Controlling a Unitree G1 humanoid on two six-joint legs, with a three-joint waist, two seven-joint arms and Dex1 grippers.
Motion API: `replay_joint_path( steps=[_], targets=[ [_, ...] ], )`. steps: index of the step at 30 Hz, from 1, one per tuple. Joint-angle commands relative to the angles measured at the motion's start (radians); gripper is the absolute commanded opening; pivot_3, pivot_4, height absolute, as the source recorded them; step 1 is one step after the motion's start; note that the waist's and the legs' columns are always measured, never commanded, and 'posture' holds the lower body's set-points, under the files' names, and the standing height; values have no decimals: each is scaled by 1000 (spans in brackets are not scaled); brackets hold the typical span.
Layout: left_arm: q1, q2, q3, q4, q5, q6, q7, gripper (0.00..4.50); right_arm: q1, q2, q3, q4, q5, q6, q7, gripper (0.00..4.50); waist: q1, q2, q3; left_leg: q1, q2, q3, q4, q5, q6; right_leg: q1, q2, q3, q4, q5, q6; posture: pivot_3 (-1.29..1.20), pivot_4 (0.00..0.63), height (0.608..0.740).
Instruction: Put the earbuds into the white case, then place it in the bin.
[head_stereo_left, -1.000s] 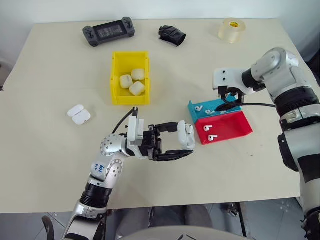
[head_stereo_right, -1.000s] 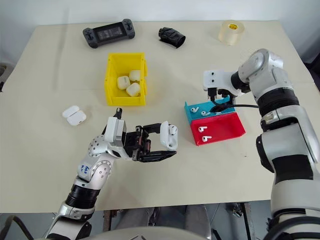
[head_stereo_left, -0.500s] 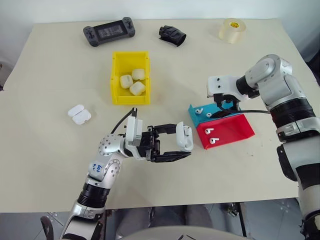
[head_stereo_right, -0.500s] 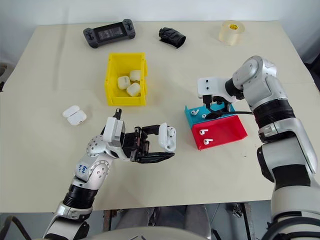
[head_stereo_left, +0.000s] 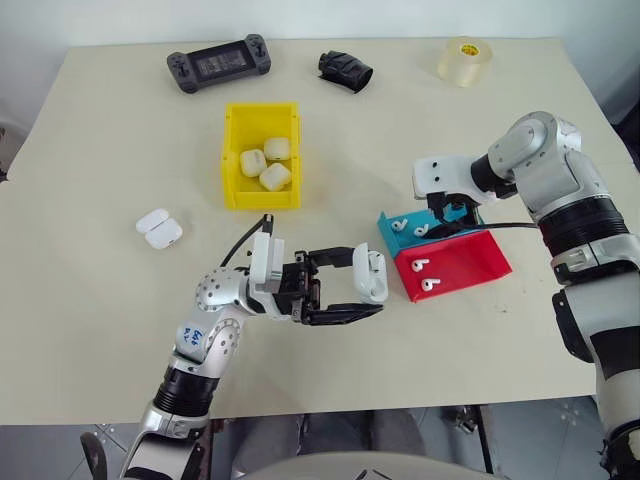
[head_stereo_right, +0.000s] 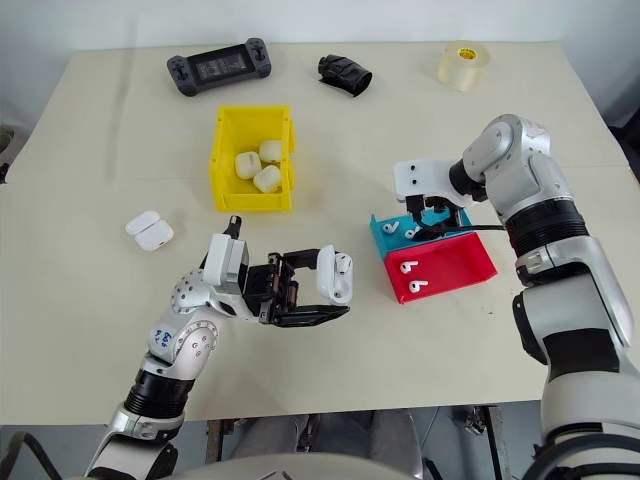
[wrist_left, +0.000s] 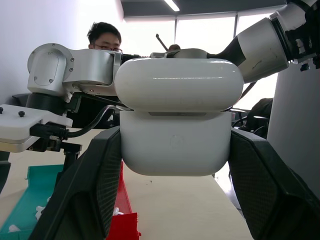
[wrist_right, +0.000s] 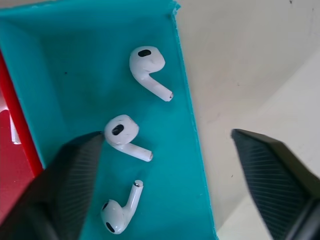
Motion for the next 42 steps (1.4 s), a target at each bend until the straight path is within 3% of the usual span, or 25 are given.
replay_joint_path(
  steps=[1, 2, 14, 17, 20, 31, 42],
  targets=[
    [9, 4, 12, -46, -16, -3, 4, 2795, 18, -9, 4, -46, 10, -11, 36, 2909, 0, 0, 0, 0, 0, 0, 0, 0, 0, 0, 0, 0, 0, 0, 0, 0, 150, 740],
    [11, 6, 12, -48, -17, -1, 6, 2795, 20, -9, 2, -47, 6, -13, 24, 2566, 0, 0, 0, 0, 0, 0, 0, 0, 0, 0, 0, 0, 0, 0, 0, 0, 150, 740],
    [6, 19, 19, -70, -24, 21, 20, 2795, 30, -24, 7, -46, -10, -60, 29, 2566, 0, 0, 0, 0, 0, 0, 0, 0, 0, 0, 0, 0, 0, 0, 0, 0, 150, 740],
    [3, 19, 20, -72, -24, 25, 22, 2795, 37, -23, 5, -53, -5, -55, 38, 2005, 0, 0, 0, 0, 0, 0, 0, 0, 0, 0, 0, 0, 0, 0, 0, 0, 150, 740],
    [3, 21, 22, -73, -25, 26, 24, 2795, 43, -22, 3, -58, -5, -49, 38, 1101, -1, 0, 0, 0, 0, 0, 0, 0, 0, 0, 0, 0, 0, 0, 0, 0, 150, 740],
    [3, 17, 22, -77, -24, 32, 35, 2795, 41, -17, -15, -47, 4, -26, 8, 1101, 0, 0, 0, 0, 0, 0, 0, 0, 0, 0, 0, 0, 0, 0, 0, 0, 150, 740],
    [-6, 19, 23, -69, -24, 35, 30, 2795, 47, -41, -68, -55, 57, 132, -1, 1101, 1, 0, 0, 0, 0, 0, 0, 0, 0, 0, 0, 0, 0, 0, 0, 0, 150, 740]
  ],
)
